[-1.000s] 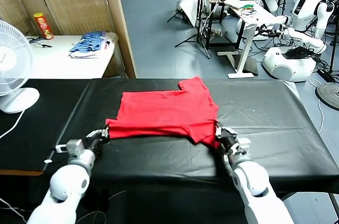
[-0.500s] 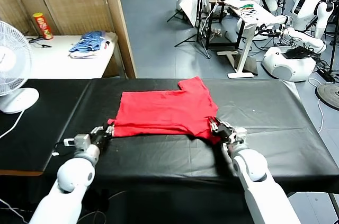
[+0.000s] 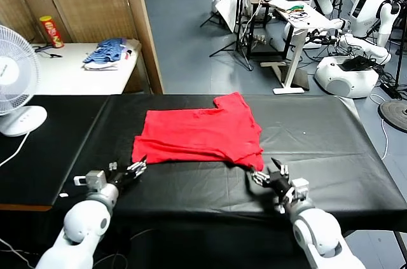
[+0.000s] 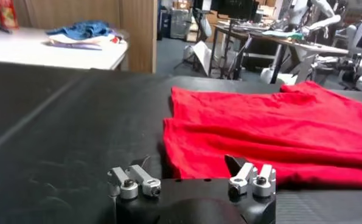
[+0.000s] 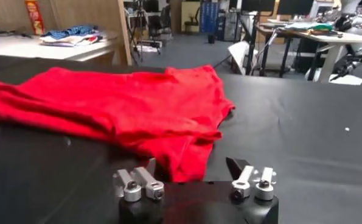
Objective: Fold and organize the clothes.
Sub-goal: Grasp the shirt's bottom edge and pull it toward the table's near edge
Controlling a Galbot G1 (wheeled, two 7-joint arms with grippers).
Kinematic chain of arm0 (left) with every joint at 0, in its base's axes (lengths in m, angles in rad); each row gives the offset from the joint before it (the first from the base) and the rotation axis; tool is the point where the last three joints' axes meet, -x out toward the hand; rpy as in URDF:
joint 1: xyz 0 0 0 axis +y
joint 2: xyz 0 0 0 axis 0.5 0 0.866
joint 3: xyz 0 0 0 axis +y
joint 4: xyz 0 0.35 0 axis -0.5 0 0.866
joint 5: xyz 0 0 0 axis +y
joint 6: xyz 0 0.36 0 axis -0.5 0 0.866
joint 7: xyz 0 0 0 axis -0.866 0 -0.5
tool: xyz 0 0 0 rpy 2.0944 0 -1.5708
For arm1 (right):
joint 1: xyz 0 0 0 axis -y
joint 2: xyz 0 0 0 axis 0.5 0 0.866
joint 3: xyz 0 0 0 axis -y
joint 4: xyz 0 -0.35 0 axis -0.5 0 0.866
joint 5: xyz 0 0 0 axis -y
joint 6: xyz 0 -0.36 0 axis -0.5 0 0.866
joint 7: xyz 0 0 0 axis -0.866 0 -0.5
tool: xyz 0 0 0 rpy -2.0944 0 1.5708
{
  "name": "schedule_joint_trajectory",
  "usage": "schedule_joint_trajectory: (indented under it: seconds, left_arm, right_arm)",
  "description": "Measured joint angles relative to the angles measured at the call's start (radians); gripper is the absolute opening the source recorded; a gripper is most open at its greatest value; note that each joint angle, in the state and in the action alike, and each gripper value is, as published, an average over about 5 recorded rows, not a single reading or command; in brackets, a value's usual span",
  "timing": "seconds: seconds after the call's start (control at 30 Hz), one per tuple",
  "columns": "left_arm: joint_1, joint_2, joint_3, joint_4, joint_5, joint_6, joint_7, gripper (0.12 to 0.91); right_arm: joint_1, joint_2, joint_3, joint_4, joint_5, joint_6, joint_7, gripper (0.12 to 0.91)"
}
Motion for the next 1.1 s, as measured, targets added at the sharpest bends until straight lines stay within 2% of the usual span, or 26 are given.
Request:
schedule_joint_trajectory:
  seconds: [0.07, 0.17, 0.3, 0.43, 0.5, 0.63, 0.8, 1.03, 1.1]
  left_arm:
    - [-0.003, 0.000, 0.002, 0.009, -0.001, 0.001, 0.004, 0.739]
    - [-0.008, -0.001, 0.004, 0.018, -0.002, 0.003, 0.008, 0.600]
    - [-0.010, 0.002, 0.009, 0.023, 0.008, 0.005, 0.010, 0.365]
    - [0.003, 0.017, 0.017, 0.013, 0.054, 0.005, 0.013, 0.173]
    - [0.014, 0.029, 0.022, 0.003, 0.082, 0.005, 0.015, 0.135]
    - [0.046, 0.066, 0.025, -0.027, 0.123, 0.009, 0.017, 0.130]
    - [0.109, 0.125, 0.006, -0.087, 0.152, 0.022, 0.019, 0.129]
    - [0.251, 0.200, -0.047, -0.214, 0.154, 0.028, 0.038, 0.129]
    - [0.302, 0.210, -0.061, -0.252, 0.156, 0.026, 0.040, 0.129]
  right_arm:
    - [0.006, 0.000, -0.005, -0.005, -0.006, -0.002, 0.001, 0.243]
    - [0.014, -0.006, -0.008, -0.001, -0.001, -0.016, 0.011, 0.148]
    - [0.023, -0.026, 0.002, 0.028, 0.051, -0.073, 0.042, 0.132]
    - [0.027, -0.060, 0.022, 0.072, 0.137, -0.149, 0.073, 0.132]
    - [0.022, -0.079, 0.033, 0.093, 0.183, -0.189, 0.084, 0.132]
    - [-0.002, -0.109, 0.057, 0.138, 0.256, -0.260, 0.101, 0.132]
    - [-0.070, -0.114, 0.086, 0.211, 0.271, -0.322, 0.127, 0.132]
    - [-0.210, -0.087, 0.103, 0.304, 0.248, -0.315, 0.127, 0.132]
    - [-0.233, -0.082, 0.106, 0.318, 0.238, -0.311, 0.117, 0.164]
